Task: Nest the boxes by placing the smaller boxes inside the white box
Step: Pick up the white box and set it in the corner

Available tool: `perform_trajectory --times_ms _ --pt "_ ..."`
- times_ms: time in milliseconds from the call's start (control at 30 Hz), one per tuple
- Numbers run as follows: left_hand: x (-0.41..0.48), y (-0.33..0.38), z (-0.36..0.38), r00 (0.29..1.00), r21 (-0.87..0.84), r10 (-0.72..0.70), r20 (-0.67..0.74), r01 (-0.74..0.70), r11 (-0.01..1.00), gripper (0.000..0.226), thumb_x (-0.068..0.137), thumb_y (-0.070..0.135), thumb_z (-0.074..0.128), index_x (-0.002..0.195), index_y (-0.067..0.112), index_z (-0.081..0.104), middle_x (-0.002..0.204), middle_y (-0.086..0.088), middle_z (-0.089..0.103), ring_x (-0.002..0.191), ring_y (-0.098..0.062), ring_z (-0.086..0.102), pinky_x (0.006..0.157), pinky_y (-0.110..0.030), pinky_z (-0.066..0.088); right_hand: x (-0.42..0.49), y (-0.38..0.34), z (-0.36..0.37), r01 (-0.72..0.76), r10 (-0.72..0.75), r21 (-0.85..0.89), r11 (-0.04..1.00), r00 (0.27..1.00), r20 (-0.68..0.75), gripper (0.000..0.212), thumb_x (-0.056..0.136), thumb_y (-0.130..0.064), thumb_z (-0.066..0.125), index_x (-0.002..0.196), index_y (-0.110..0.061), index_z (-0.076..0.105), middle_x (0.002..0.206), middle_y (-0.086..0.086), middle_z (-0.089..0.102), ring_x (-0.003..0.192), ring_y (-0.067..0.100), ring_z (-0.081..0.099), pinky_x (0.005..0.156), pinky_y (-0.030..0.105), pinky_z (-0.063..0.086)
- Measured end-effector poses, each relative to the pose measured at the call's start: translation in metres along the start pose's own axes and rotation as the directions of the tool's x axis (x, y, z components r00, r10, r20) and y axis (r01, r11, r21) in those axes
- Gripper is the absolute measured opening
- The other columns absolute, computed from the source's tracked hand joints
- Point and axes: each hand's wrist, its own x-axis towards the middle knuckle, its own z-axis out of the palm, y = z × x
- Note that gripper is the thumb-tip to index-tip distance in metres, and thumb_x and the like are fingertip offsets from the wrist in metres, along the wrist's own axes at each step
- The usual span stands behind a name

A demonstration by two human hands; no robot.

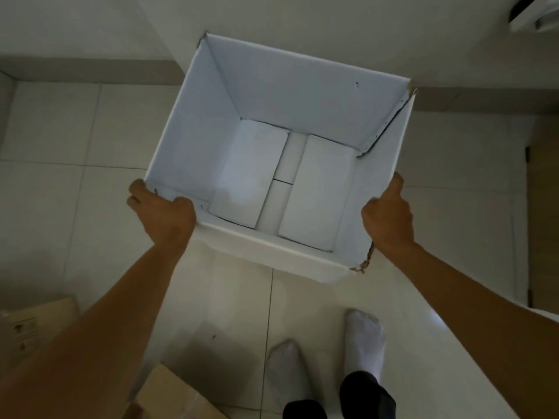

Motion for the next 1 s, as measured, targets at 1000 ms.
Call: perform_trajectory --times_ms 1000 --pt "-0.014 0.036 0.029 0.959 -0.026 -0.257 0.119 0.262 0.965 0.091 0.071 0.014 0.064 0.145 0.010 0.012 0.147 -0.020 0.020 0.128 -0.044 0.034 0.100 -0.054 0.041 0.077 -0.033 -0.055 0.121 -0.097 -0.167 0.978 0.984 0.147 0.070 0.091 -0.019 0.054 0.147 -0.014 0.012 0.128 0.021 0.052 0.107 0.040 0.056 0.089 0.050 0.049"
